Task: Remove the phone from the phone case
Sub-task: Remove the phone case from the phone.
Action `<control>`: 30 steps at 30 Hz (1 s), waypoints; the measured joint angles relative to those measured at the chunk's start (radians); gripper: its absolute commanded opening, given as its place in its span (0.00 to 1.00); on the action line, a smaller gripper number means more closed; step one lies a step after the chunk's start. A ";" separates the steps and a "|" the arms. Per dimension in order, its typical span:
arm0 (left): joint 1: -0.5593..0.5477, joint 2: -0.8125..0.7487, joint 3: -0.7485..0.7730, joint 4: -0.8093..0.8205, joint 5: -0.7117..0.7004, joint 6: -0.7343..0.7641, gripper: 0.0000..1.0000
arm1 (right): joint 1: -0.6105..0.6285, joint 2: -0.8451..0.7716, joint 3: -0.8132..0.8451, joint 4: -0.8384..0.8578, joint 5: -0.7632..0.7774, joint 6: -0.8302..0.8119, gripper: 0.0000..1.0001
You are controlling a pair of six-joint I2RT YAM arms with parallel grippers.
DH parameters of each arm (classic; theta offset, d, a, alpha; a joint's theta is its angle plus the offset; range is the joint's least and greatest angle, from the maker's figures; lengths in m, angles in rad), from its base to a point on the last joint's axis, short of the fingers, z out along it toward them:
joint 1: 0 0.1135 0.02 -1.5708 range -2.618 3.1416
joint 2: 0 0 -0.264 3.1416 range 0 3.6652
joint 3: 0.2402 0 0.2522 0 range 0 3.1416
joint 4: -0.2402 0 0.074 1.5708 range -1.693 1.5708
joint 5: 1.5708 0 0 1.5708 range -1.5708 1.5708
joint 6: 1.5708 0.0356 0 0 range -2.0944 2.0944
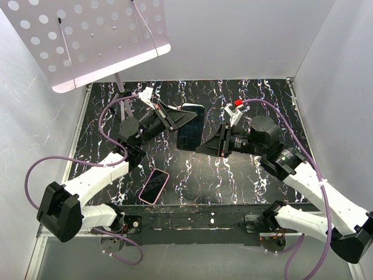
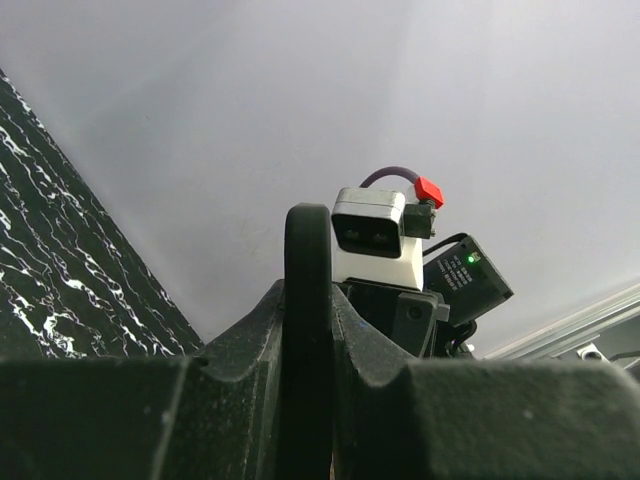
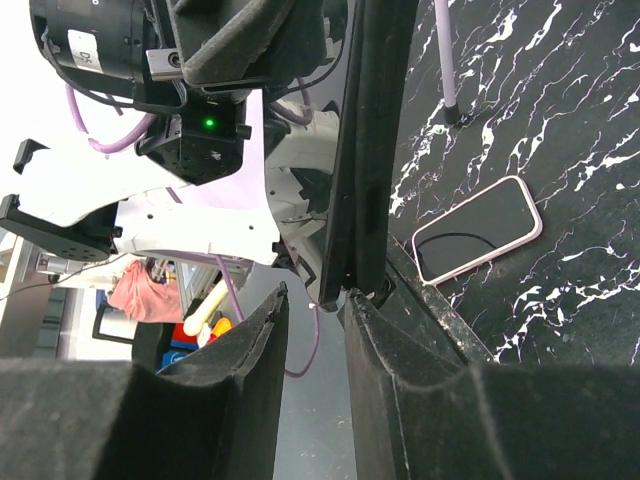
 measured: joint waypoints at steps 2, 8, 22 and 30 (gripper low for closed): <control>0.000 0.002 0.000 0.007 0.000 -0.006 0.00 | 0.000 0.008 0.000 0.002 0.000 0.000 0.36; 0.000 0.020 -0.003 0.038 0.002 -0.043 0.00 | 0.000 0.026 0.000 0.039 -0.004 0.009 0.36; -0.031 0.108 -0.041 0.160 -0.052 -0.131 0.56 | -0.163 0.095 -0.155 0.399 -0.242 0.219 0.01; -0.020 -0.060 -0.093 -0.003 0.031 0.029 0.61 | -0.270 -0.002 -0.240 0.407 -0.321 0.271 0.01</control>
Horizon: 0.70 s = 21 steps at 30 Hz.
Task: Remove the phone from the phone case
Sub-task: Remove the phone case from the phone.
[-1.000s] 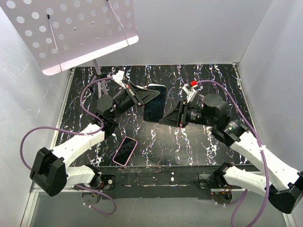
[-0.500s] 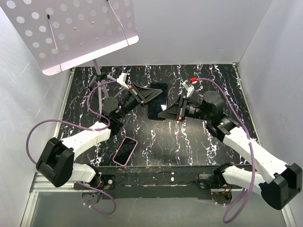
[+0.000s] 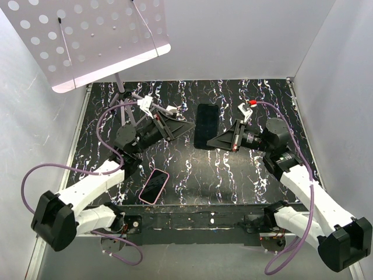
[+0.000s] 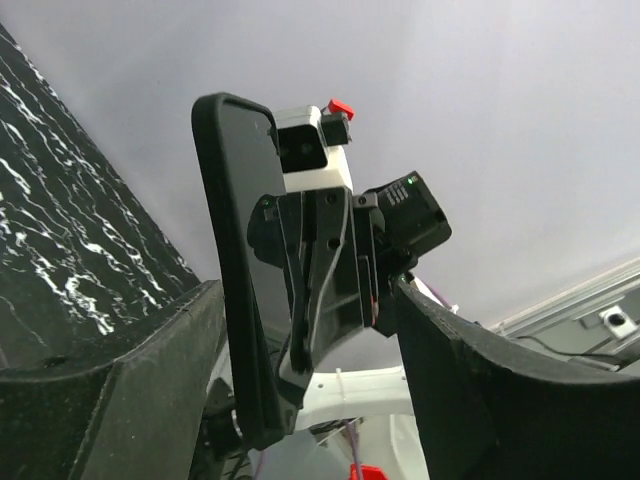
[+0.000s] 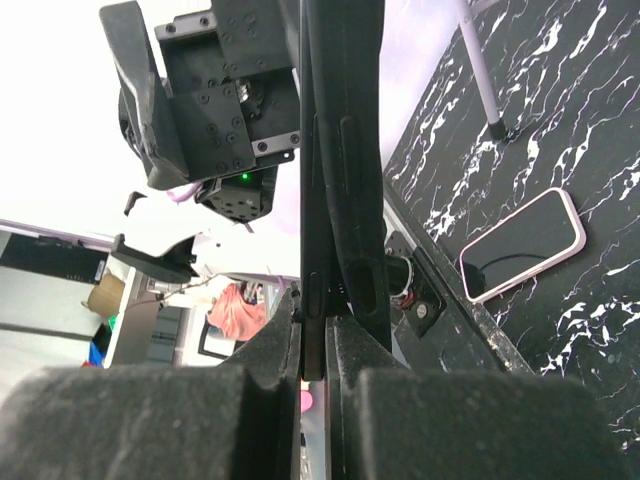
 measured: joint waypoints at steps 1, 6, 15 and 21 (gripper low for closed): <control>0.007 -0.025 -0.004 -0.026 0.009 0.027 0.56 | -0.014 -0.010 -0.004 0.003 -0.006 0.009 0.01; 0.014 -0.109 -0.020 -0.077 0.077 0.130 0.40 | -0.071 -0.023 -0.028 0.077 -0.054 0.097 0.01; 0.011 -0.047 -0.067 0.027 0.220 0.114 0.27 | -0.083 -0.013 -0.053 0.269 -0.118 0.253 0.01; 0.003 -0.034 -0.082 0.075 0.235 0.090 0.31 | -0.083 -0.013 -0.054 0.299 -0.129 0.288 0.01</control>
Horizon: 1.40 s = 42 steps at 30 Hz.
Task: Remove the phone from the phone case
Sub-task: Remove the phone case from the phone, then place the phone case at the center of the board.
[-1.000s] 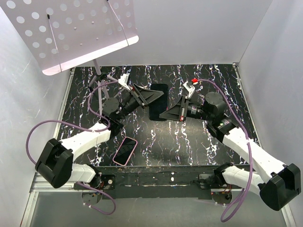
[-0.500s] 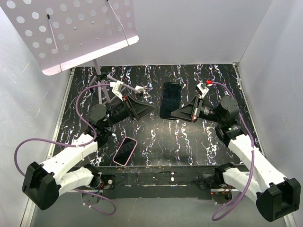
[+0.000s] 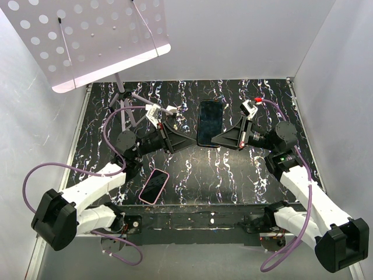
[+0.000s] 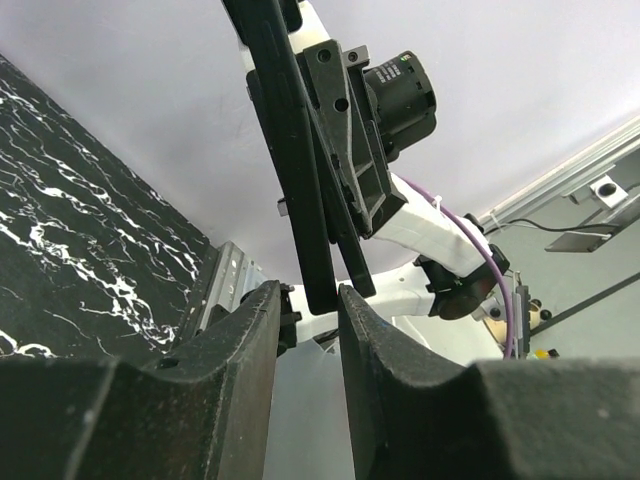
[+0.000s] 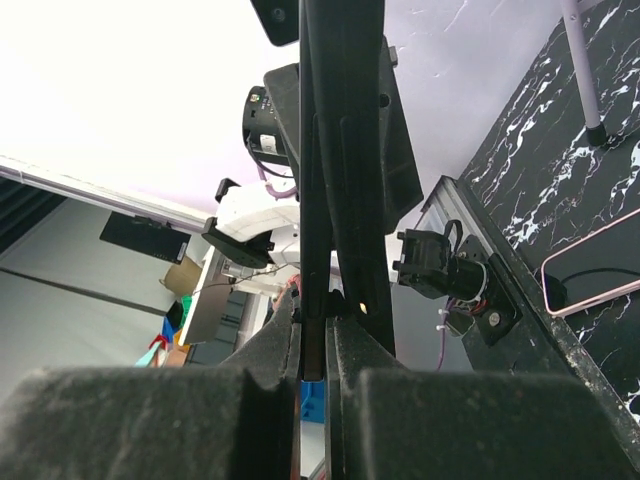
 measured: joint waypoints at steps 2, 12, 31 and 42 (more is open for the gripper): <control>-0.005 0.007 0.000 0.018 0.003 -0.005 0.35 | 0.000 0.000 0.000 0.012 -0.003 0.006 0.01; -0.024 0.042 0.006 0.036 0.002 -0.028 0.23 | -0.001 0.007 -0.016 0.045 -0.009 0.032 0.01; -0.049 0.095 0.181 -0.451 -0.260 0.195 0.00 | 0.025 0.010 -0.044 -0.115 0.090 -0.096 0.01; -0.021 0.085 0.174 -0.653 -0.606 0.239 0.00 | 0.120 -0.099 -0.031 -0.706 0.116 -0.425 0.01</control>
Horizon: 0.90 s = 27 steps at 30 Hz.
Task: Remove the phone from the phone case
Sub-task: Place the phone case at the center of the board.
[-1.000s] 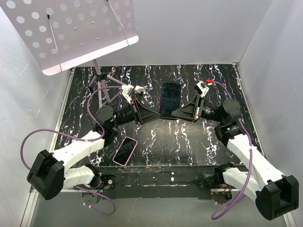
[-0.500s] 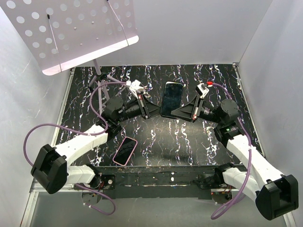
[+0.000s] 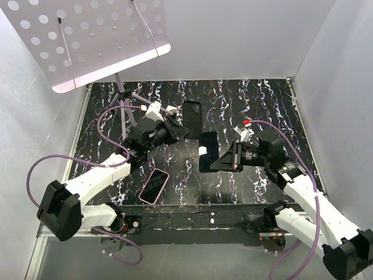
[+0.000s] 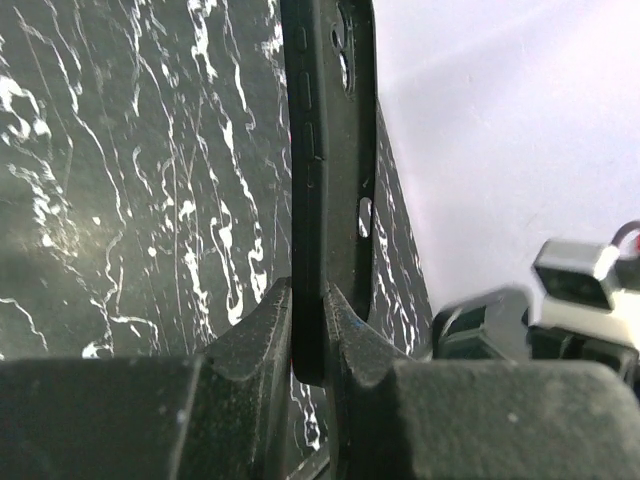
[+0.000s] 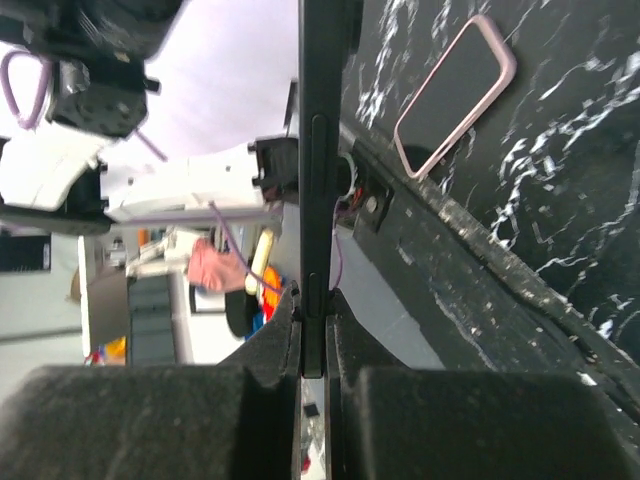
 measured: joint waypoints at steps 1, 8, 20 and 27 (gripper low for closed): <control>0.000 0.016 -0.011 0.023 0.018 -0.009 0.00 | -0.015 -0.018 0.007 -0.027 0.026 -0.003 0.01; -0.006 0.167 -0.166 0.171 0.161 -0.125 0.00 | -0.248 0.029 0.021 -0.047 0.234 0.054 0.01; -0.015 0.331 -0.203 0.303 0.150 -0.153 0.10 | -0.472 0.537 0.091 0.201 0.571 0.234 0.01; -0.012 0.448 -0.177 0.282 0.139 -0.179 0.57 | -0.485 0.832 0.322 0.367 0.761 0.325 0.01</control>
